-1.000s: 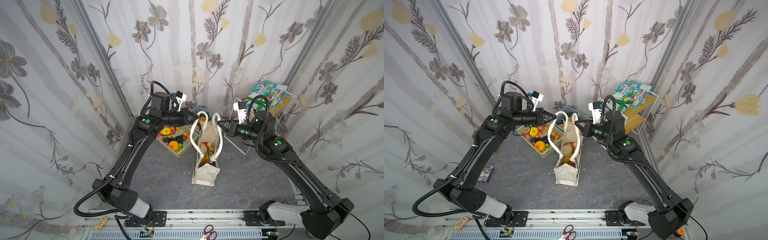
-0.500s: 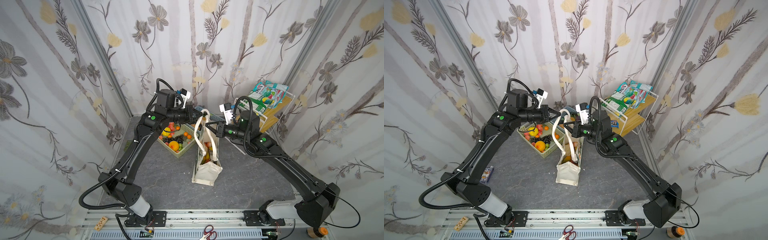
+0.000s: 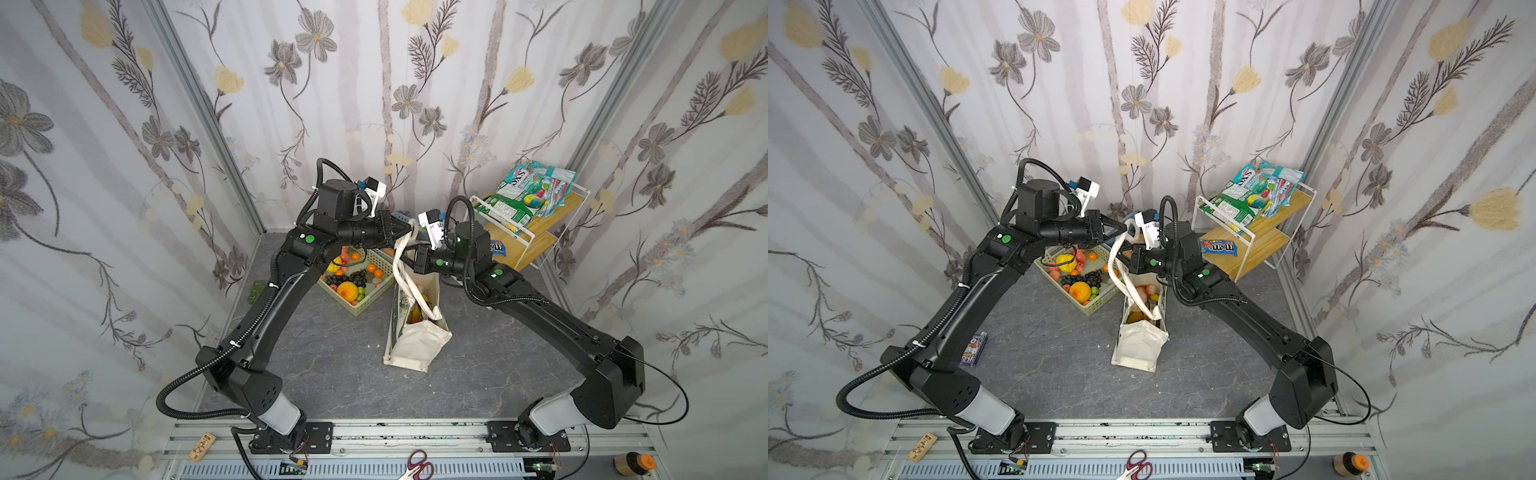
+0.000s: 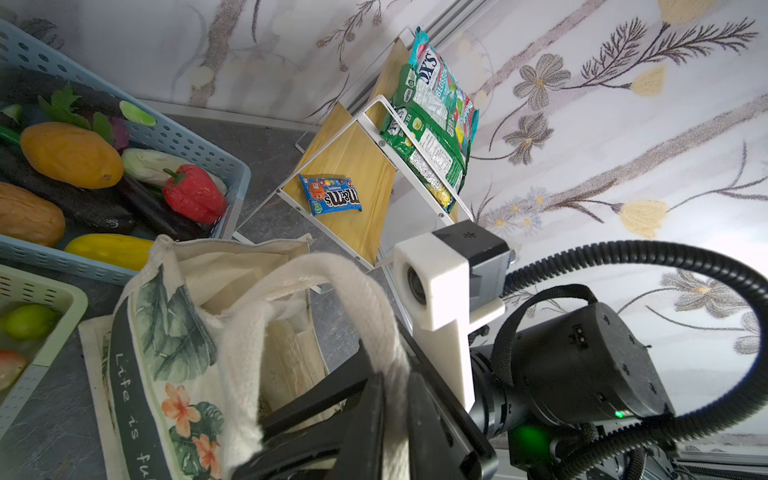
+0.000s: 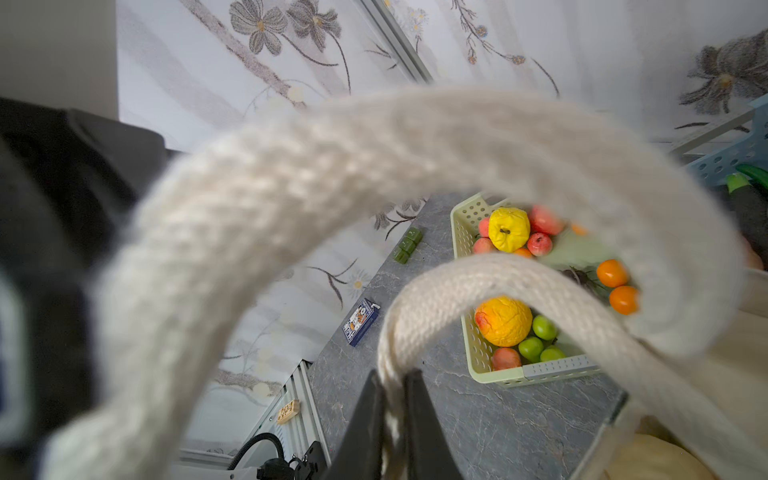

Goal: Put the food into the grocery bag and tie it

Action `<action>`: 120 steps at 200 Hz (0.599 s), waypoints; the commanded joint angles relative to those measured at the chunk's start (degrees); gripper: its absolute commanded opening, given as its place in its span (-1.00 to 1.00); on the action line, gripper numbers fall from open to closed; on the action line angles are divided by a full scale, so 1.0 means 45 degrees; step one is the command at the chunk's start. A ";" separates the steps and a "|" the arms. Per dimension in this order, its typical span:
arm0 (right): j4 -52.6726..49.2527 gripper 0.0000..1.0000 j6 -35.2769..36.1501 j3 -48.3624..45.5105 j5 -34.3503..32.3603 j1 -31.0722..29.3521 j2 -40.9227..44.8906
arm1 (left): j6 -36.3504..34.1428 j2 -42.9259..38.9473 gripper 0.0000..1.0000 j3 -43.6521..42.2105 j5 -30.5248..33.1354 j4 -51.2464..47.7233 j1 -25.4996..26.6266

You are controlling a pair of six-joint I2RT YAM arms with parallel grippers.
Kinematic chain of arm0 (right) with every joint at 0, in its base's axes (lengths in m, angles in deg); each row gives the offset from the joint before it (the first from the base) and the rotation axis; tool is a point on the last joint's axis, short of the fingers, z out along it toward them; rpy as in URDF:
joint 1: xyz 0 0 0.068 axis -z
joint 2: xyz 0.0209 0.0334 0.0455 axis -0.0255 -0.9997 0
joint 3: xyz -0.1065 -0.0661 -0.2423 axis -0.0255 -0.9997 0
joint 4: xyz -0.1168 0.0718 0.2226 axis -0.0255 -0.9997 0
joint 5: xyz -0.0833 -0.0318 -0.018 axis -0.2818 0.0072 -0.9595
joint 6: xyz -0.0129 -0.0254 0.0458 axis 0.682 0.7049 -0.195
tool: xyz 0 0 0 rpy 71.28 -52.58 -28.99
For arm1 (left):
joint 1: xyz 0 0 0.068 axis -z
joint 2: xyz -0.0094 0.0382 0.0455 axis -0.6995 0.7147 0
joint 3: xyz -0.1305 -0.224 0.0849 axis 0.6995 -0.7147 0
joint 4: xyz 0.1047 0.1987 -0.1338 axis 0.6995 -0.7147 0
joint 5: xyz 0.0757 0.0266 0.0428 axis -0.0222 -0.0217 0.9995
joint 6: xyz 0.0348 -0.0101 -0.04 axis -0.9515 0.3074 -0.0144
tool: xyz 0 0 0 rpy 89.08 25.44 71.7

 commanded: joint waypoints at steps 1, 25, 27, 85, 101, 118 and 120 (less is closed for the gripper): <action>0.1996 -0.76 -0.0267 -0.0281 0.0519 -0.0021 -0.0112 | 0.0627 -0.0196 -0.73 -0.0235 0.0040 0.1108 0.0025; 0.3374 -0.75 -0.0577 -0.0736 0.0949 -0.0022 -0.0065 | 0.0773 -0.0272 -0.62 -0.0488 0.0286 0.1175 0.0046; 0.3491 -0.75 -0.0600 -0.0772 0.0960 -0.0036 -0.0055 | 0.0783 -0.0272 -0.59 -0.0499 0.0328 0.1158 0.0046; 0.5772 -0.74 -0.1499 -0.1675 0.1188 0.0006 0.0058 | 0.0001 -0.0419 -0.32 -0.0443 0.1605 0.0043 0.0138; 0.6256 -0.74 -0.1748 -0.1941 0.1242 0.0005 0.0062 | -0.0405 -0.0255 -0.26 -0.0113 0.1787 -0.0607 0.0210; 0.6737 -0.74 -0.1946 -0.2246 0.1179 0.0001 0.0111 | -0.0848 -0.0089 -0.19 0.0243 0.2183 -0.1282 0.0366; 0.6778 -0.74 -0.1973 -0.2262 0.1179 -0.0001 0.0116 | -0.0878 -0.0094 -0.19 0.0279 0.2223 -0.1356 0.0375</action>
